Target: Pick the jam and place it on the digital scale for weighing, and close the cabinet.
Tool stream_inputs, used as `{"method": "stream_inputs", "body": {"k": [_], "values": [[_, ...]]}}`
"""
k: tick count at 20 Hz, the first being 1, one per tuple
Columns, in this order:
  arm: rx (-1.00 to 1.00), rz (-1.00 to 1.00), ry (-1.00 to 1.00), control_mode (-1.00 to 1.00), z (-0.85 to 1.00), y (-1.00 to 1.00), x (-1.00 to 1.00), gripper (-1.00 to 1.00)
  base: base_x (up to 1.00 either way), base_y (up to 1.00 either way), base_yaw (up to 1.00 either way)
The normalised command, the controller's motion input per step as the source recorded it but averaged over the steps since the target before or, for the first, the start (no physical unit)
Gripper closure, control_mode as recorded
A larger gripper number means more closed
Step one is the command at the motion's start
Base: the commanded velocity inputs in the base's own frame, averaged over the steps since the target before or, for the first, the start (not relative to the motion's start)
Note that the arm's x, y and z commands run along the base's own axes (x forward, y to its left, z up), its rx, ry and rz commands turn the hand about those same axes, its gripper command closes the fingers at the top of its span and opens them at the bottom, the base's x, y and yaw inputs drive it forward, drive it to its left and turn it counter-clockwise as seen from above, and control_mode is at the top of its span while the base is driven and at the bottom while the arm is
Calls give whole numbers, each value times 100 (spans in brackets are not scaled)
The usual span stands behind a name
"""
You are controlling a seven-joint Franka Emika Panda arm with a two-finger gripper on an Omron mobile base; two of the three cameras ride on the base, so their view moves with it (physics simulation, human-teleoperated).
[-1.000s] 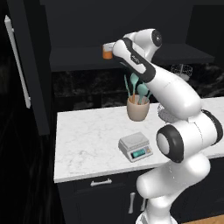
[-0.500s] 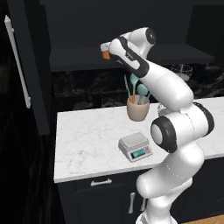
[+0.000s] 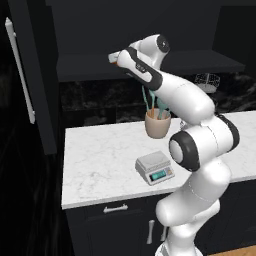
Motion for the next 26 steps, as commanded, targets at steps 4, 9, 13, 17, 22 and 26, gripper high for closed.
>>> {"method": "stream_inputs", "body": {"k": [4, 9, 13, 17, 22, 26], "values": [[0, 0, 1, -100, -1, 0, 55, 100, 0, 0, 0], [0, 0, -1, -100, 0, 0, 22, 100, 0, 0, 0], [2, 0, -7, -100, 0, 2, -80, 100, 0, 0, 0], [1, 0, -17, -100, 0, 0, -100, 100, 0, 0, 0], [0, 0, -17, -100, 0, 0, -100, 100, 0, 0, 0], [0, 0, -10, -100, 0, -1, -100, 100, 0, 0, 0]]}}
